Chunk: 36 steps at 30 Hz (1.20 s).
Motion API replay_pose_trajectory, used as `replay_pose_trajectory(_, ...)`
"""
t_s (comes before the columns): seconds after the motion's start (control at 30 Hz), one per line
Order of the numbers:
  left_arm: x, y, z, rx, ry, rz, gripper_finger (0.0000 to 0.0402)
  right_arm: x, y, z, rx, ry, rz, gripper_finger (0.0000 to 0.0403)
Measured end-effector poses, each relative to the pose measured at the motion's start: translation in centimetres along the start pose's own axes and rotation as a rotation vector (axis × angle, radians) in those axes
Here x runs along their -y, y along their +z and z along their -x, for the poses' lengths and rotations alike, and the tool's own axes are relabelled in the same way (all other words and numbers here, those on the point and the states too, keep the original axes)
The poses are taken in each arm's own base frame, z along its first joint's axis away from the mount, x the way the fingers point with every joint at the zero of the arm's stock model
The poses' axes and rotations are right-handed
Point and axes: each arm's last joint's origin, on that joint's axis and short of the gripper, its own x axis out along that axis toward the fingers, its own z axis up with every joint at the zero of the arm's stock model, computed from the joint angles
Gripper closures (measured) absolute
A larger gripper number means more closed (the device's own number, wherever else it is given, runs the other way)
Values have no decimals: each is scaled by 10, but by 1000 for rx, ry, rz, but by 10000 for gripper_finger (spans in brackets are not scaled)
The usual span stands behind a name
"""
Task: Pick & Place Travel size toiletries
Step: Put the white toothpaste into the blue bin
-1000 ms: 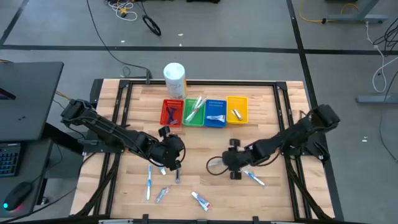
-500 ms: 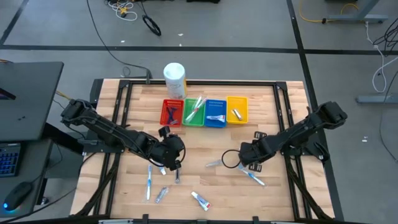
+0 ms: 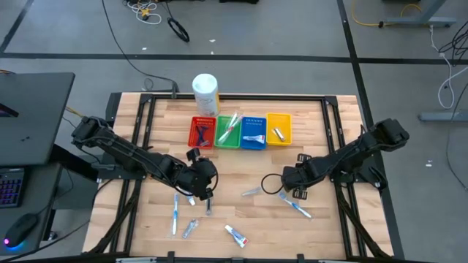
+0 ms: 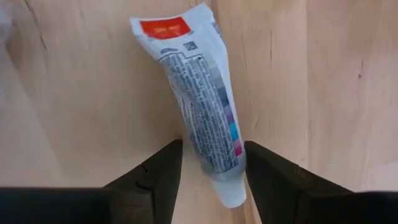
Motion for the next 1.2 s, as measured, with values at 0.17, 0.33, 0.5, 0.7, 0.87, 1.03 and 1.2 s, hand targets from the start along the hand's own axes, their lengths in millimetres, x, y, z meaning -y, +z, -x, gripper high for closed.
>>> replay_pose_trajectory(0.17,0,0,0,0,0,0,296,-1,1,0,2,13,24,233)
replay_pose_trajectory(0.33,0,0,0,0,0,0,296,-2,1,-1,3,36,36,266)
replay_pose_trajectory(0.5,0,0,0,0,1,-1,296,-2,2,-1,5,44,33,295)
replay_pose_trajectory(0.7,-4,2,7,24,16,6,296,-3,4,-1,32,40,5,300)
replay_pose_trajectory(0.87,-15,8,26,65,-6,38,296,-3,6,-1,62,34,-17,301)
replay_pose_trajectory(1.03,-31,15,47,153,35,58,296,-4,11,2,132,19,-23,301)
replay_pose_trajectory(1.2,-42,20,61,236,120,55,296,-5,32,22,388,-64,-1,302)
